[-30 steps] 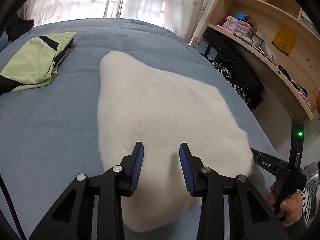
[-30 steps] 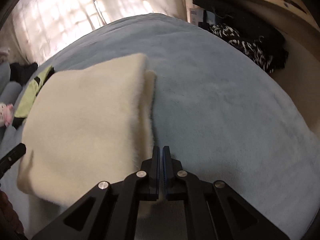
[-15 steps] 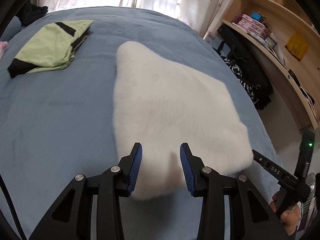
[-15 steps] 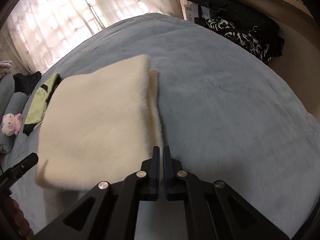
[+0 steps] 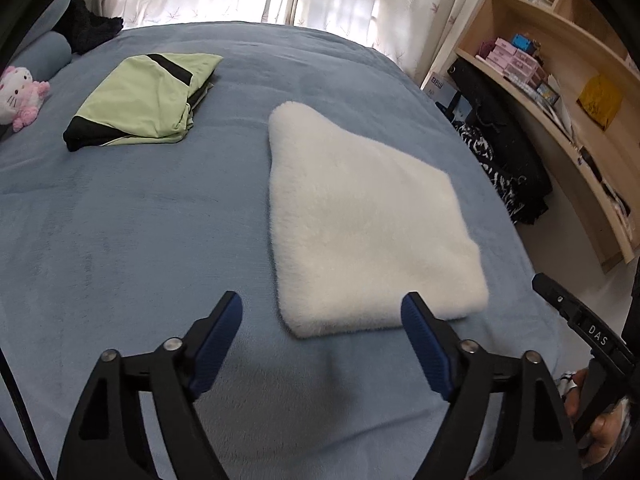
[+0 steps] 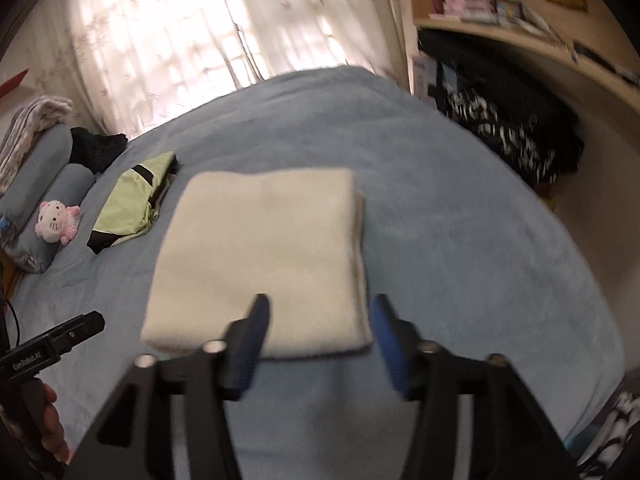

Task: Fold large clothes
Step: 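Grasp the bundle edge with both tools and lift it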

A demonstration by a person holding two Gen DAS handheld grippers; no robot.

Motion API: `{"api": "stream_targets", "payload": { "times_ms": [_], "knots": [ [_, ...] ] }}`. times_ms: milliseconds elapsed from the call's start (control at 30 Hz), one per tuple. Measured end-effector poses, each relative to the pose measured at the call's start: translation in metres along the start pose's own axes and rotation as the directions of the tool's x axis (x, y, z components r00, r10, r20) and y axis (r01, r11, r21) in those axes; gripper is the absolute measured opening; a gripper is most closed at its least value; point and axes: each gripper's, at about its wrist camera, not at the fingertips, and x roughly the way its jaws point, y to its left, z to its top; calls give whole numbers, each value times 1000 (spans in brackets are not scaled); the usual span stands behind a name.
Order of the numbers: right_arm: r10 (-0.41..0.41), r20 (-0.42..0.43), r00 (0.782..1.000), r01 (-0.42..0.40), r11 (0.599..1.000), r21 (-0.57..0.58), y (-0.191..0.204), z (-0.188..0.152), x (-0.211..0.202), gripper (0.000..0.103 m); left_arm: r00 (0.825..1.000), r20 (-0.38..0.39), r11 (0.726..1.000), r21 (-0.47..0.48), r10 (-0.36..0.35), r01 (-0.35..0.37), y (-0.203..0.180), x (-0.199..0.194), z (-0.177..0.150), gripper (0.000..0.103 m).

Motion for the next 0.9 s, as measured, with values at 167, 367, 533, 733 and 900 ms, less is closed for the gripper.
{"api": "stream_targets", "payload": {
  "times_ms": [167,367,533,733,900],
  "knots": [
    [-3,-54,999,1,999,-35,2,22,8,77,1000,6,999,-14,-30,30,7,-8,11,85],
    [91,-226,970,-86,996,31,-24,47,71,77,999,-43,999,-32,-3,2,14,27,34,85],
    [213,-334,918,-180,975,128,-48,52,131,77,981,-168,994,-54,-99,91,21,88,50,85],
    [304,-401,864,-246,950,190,-63,43,187,77,960,-249,988,-114,-126,100,35,149,61,85],
    [443,-394,805,-361,894,267,-69,37,216,77,951,-244,976,-155,-188,153,37,174,66,93]
  ]
}}
